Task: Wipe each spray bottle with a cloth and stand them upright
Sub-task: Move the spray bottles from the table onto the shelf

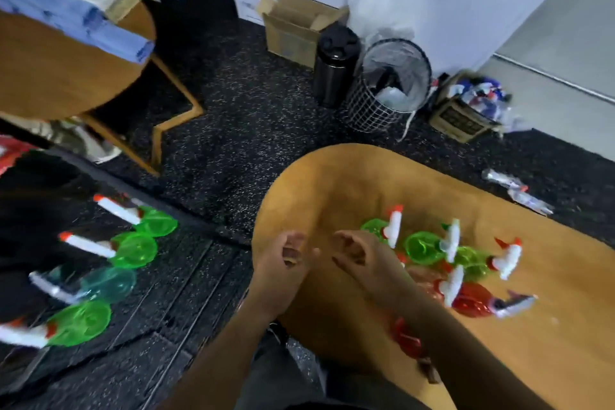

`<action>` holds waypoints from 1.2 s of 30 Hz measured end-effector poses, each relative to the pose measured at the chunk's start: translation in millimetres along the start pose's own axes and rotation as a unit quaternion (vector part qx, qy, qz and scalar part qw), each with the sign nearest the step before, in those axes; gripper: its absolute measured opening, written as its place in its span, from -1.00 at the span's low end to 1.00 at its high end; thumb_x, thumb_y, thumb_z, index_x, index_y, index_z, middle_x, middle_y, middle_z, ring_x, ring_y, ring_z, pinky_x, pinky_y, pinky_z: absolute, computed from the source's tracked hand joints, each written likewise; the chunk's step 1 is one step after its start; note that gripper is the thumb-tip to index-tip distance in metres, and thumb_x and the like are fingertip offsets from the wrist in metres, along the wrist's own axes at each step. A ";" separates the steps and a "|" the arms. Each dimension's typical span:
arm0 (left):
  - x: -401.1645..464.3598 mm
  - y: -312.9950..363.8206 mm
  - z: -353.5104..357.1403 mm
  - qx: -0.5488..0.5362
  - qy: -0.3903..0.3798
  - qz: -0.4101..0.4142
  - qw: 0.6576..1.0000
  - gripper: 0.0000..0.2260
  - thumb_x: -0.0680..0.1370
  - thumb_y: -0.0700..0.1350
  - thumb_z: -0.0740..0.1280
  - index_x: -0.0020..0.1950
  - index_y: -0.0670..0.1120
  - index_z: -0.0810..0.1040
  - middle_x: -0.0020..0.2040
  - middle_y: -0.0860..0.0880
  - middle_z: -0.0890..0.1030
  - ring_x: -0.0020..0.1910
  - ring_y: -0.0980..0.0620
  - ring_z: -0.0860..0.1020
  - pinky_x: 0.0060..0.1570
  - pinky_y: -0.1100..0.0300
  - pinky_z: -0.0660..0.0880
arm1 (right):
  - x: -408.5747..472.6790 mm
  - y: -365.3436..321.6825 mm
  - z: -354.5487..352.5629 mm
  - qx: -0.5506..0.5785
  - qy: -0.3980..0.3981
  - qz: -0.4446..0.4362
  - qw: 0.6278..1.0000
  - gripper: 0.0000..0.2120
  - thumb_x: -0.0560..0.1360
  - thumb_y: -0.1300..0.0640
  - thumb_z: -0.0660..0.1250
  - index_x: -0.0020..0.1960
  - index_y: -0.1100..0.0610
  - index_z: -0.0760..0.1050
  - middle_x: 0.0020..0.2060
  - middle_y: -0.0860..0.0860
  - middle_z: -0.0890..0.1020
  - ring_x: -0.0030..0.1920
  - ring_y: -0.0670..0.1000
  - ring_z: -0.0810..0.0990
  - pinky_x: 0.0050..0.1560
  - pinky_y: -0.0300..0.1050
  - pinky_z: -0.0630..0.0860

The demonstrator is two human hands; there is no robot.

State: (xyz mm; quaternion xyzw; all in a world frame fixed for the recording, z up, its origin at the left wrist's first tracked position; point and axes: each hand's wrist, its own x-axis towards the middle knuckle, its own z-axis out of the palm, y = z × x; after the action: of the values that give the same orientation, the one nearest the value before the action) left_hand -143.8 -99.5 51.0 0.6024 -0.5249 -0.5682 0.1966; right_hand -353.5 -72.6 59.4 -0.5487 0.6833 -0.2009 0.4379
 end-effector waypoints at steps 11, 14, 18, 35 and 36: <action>56.6 19.3 114.6 0.078 -0.089 0.037 0.992 -0.69 0.60 0.00 0.49 0.30 -0.04 0.59 0.07 0.01 0.64 0.01 0.13 0.62 0.01 0.34 0.52 | -36.2 83.2 -60.9 0.049 0.081 0.102 0.990 -0.60 0.55 0.06 0.50 0.37 0.03 0.56 0.09 -0.08 0.61 0.01 -0.18 0.65 0.12 -0.23 0.60; 75.5 12.0 136.4 0.096 -0.107 0.023 0.989 -0.63 0.60 0.04 0.49 0.35 -0.06 0.58 0.17 -0.03 0.64 0.05 0.17 0.61 0.06 0.34 0.52 | -41.9 98.4 -56.2 0.050 0.113 0.132 0.983 -0.62 0.54 0.03 0.51 0.33 0.03 0.56 0.08 -0.09 0.61 0.04 -0.17 0.62 0.11 -0.13 0.62; 93.7 9.5 158.3 0.112 -0.128 0.007 0.985 -0.54 0.59 0.13 0.46 0.41 -0.06 0.56 0.23 -0.03 0.61 0.08 0.15 0.62 0.00 0.41 0.50 | -44.8 116.1 -44.6 0.043 0.108 0.186 0.976 -0.57 0.50 -0.04 0.55 0.31 0.05 0.56 0.07 -0.05 0.59 -0.01 -0.10 0.62 0.09 -0.04 0.63; 116.9 6.9 186.2 0.015 -0.148 -0.055 0.987 -0.71 0.64 0.06 0.43 0.34 0.02 0.64 0.27 -0.05 0.64 0.14 0.00 0.67 0.16 0.01 0.65 | -44.5 139.0 -12.9 0.127 0.025 0.272 0.954 -0.58 0.53 -0.11 0.50 0.32 0.03 0.58 0.01 0.00 0.66 -0.13 -0.10 0.64 -0.27 -0.37 0.42; 116.0 5.6 185.0 0.013 -0.150 -0.061 0.987 -0.69 0.64 0.09 0.43 0.35 0.03 0.64 0.28 -0.04 0.63 0.15 0.01 0.67 0.13 0.05 0.64 | -44.8 139.4 -12.8 0.130 0.026 0.274 0.953 -0.58 0.53 -0.12 0.49 0.32 0.03 0.58 0.02 -0.01 0.66 -0.11 -0.09 0.65 -0.25 -0.34 0.44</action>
State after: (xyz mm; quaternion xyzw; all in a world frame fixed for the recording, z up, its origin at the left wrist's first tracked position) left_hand -333.8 -134.4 -51.0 0.5441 -0.5177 -0.6562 0.0727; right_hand -443.2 10.4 -22.1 -0.2734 0.7866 -0.1742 0.5254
